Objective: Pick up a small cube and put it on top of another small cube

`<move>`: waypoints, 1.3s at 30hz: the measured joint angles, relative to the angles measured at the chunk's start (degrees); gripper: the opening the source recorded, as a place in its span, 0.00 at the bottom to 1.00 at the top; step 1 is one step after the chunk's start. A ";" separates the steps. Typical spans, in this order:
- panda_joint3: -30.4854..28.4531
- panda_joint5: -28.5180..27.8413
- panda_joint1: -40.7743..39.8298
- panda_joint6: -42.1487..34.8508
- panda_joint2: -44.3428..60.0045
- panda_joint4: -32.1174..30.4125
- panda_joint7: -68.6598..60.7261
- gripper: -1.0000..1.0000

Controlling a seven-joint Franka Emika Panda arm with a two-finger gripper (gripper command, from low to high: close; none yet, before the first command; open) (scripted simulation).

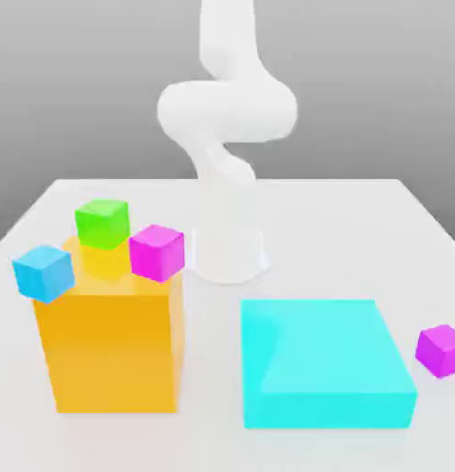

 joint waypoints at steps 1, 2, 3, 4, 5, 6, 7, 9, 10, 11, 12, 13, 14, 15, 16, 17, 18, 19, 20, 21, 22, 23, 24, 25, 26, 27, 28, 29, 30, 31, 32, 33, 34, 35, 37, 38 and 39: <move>-0.08 0.42 1.95 0.96 2.20 -0.55 -2.72 0.50; -0.10 0.85 3.77 1.88 4.31 -1.08 -5.33 0.50; -0.09 1.24 5.53 2.82 6.37 -1.60 -7.85 0.50; -0.07 1.62 7.29 3.70 8.42 -2.11 -10.38 0.50; 0.03 2.02 8.96 4.58 10.45 -2.62 -12.90 0.50; 0.16 2.41 10.60 5.46 12.48 -3.12 -15.40 0.50; 0.37 2.80 12.18 6.35 14.51 -3.63 -17.89 0.50; 0.92 3.45 15.23 8.09 18.55 -4.63 -22.77 0.50; 1.32 3.80 16.63 8.99 20.57 -5.14 -25.24 0.50; 1.80 4.11 17.97 9.88 22.58 -5.64 -27.67 0.50; 2.27 4.32 19.32 10.77 24.60 -6.15 -30.04 0.50; 2.85 4.48 20.56 11.66 26.61 -6.66 -32.37 0.50; 3.49 4.56 21.74 12.53 28.62 -7.16 -34.62 0.50; 4.21 4.54 22.82 13.44 30.63 -7.67 -36.83 0.50; 4.98 4.41 23.81 14.36 32.64 -8.19 -38.96 0.50; 5.74 4.13 24.94 15.28 34.65 -8.70 -40.97 0.50; 6.57 3.69 26.70 16.20 36.66 -9.22 -42.87 0.50; 7.21 3.06 27.73 17.12 38.67 -9.74 -44.63 0.50; 7.85 2.25 29.21 18.04 40.69 -10.26 -46.26 0.50; 8.37 1.24 30.61 18.96 42.70 -10.78 -47.75 0.50; 8.76 0.04 31.38 19.87 44.72 -11.30 -49.10 0.50; 9.12 -1.38 32.16 20.77 46.74 -11.81 -50.29 0.50; 9.44 -3.04 32.93 21.65 48.77 -12.31 -51.31 0.50; 9.50 -4.66 33.69 22.71 50.81 -12.59 -51.82 0.50; 9.24 -5.99 34.26 24.07 52.87 -12.53 -51.71 0.50; 8.71 -7.07 34.87 25.59 54.94 -12.30 -51.35 0.50; 8.04 -7.98 35.49 27.18 57.02 -11.99 -50.89 0.50; 7.32 -8.78 36.10 28.82 59.09 -11.63 -50.39 0.50; 6.55 -9.42 36.76 30.48 61.16 -11.26 -49.93 0.50; 6.15 -9.97 37.05 31.56 62.55 -11.00 -49.52 0.00; 6.15 -9.97 37.05 31.56 62.55 -11.00 -49.52 0.00; 6.15 -9.98 37.04 31.54 62.55 -11.00 -49.51 0.00; 6.16 -10.00 37.04 31.50 62.54 -11.00 -49.49 0.00; 6.16 -10.01 37.04 31.46 62.54 -11.00 -49.48 0.00; 5.91 -10.25 37.24 32.00 63.23 -10.87 -49.30 0.00; 6.17 -10.09 37.03 31.46 62.55 -11.01 -49.45 0.00; 6.66 -9.64 36.66 30.35 61.17 -11.28 -49.82 0.00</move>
